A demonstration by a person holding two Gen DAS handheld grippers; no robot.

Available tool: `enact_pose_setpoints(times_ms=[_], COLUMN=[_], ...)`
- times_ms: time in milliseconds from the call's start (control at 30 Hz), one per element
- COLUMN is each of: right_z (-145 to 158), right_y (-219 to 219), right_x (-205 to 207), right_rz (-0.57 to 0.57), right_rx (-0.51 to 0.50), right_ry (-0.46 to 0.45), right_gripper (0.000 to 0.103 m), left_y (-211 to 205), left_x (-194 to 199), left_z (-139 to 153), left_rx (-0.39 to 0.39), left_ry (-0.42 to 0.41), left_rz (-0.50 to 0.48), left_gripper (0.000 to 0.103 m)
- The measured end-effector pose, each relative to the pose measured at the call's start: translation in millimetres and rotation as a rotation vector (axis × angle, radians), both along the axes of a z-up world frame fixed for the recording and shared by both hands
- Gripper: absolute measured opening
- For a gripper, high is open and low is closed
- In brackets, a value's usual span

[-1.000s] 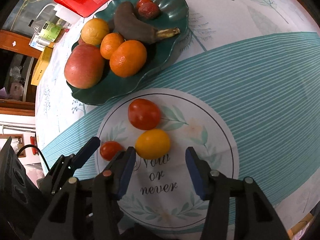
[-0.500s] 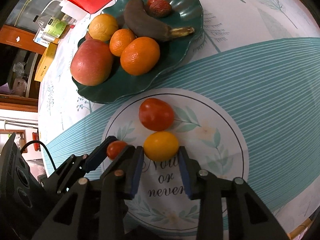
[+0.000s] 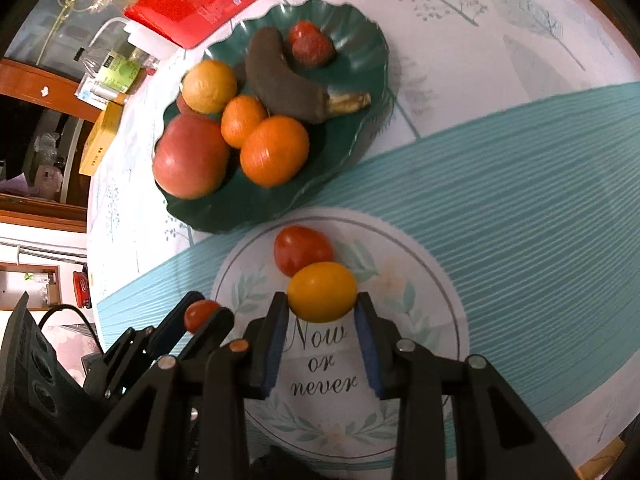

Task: Organize fruits
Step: 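Carry both cherry tomatoes onto the green plate and open both tools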

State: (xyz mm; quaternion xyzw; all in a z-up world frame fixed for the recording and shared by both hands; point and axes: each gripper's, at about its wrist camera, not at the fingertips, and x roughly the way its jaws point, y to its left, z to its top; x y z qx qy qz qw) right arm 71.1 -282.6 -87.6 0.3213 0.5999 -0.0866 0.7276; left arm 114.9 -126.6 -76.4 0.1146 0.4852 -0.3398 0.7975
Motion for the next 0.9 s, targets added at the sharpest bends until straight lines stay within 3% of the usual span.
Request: enact_pose_setpoints(times_ms=[400,900], right_z=[23,29], right_y=[-35,-68], right_x=[14,55], right_rz=[0.024,0.151], right_rx=[-0.064,-0.221], right_ry=[-0.097,-0.320], right_gripper=[0.034,0.034], left_y=[-17,-47], left_x=[20,51], left_z=[27,8], left_rx=[-0.040,-0.016], left_ry=[-0.048,-0.005], left_rz=[0.094,0.168], left_gripper=[0.025,0.025])
